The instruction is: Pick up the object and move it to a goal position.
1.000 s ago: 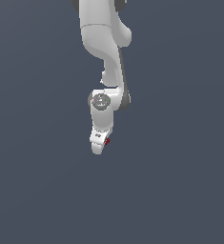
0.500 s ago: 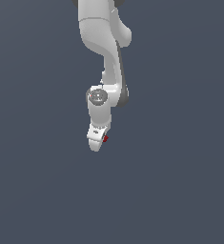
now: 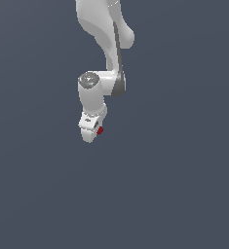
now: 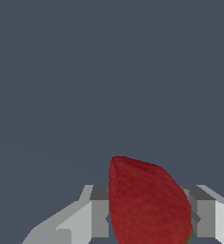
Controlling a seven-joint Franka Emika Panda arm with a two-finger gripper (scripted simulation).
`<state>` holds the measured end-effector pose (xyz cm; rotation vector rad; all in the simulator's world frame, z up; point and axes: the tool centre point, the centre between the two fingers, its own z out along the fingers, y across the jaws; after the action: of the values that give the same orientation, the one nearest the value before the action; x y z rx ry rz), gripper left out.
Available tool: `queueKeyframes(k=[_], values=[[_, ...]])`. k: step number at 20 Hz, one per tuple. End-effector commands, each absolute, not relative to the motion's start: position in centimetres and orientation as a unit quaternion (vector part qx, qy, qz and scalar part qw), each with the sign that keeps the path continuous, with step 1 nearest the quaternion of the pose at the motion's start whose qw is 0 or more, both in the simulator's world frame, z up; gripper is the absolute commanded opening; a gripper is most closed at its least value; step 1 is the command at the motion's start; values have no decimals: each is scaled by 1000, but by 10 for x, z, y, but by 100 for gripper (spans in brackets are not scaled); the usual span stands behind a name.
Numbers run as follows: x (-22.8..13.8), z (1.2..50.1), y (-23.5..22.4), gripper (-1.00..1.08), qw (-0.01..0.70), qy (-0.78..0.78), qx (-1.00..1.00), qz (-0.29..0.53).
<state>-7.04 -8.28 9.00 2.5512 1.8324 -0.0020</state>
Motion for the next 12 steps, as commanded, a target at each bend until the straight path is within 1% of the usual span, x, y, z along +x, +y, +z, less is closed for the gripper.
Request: queueKeyframes(k=[1, 12], values=[[-81, 109, -96, -100, 1, 583, 812, 0], [-126, 190, -149, -100, 0, 583, 812, 1]])
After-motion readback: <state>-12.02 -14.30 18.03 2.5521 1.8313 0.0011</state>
